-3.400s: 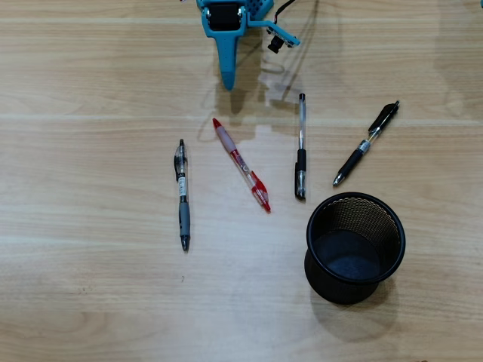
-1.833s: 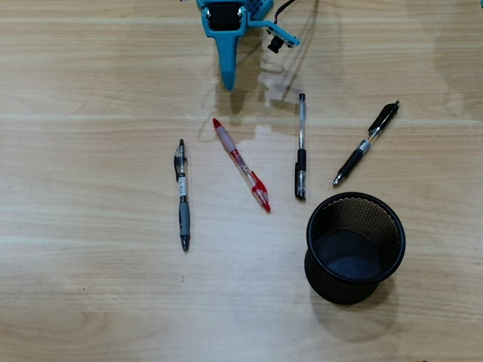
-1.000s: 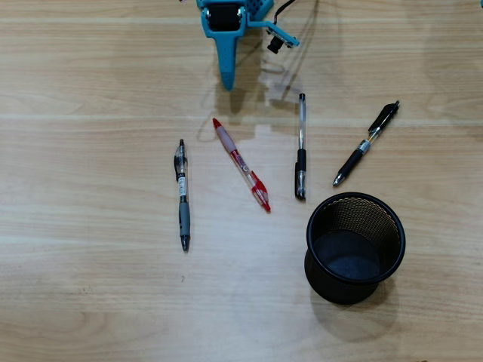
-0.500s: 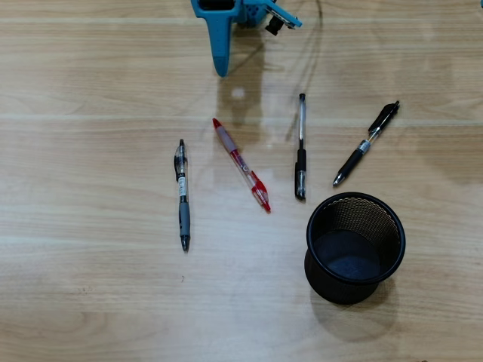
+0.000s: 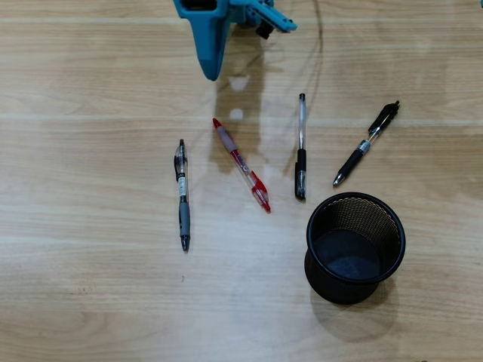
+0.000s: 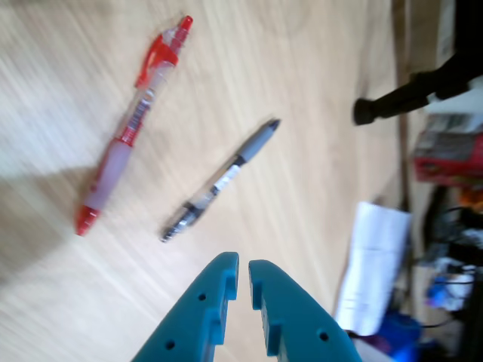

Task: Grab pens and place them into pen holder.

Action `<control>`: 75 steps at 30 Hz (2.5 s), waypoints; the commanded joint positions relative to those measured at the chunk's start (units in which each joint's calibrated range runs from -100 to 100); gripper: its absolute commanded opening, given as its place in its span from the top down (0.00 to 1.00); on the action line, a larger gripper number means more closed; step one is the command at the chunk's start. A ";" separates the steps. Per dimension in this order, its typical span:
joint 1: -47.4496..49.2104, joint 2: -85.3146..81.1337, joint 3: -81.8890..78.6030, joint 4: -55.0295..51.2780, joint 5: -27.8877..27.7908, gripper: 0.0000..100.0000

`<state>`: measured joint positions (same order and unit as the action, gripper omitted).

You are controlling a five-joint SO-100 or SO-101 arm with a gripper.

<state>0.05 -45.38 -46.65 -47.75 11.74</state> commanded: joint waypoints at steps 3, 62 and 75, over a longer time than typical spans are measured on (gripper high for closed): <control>-0.54 13.84 11.90 0.53 6.78 0.98; -4.09 78.26 72.83 -21.94 32.84 0.80; -4.63 82.63 72.92 -21.86 33.50 0.80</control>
<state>-4.38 37.23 23.57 -70.24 45.04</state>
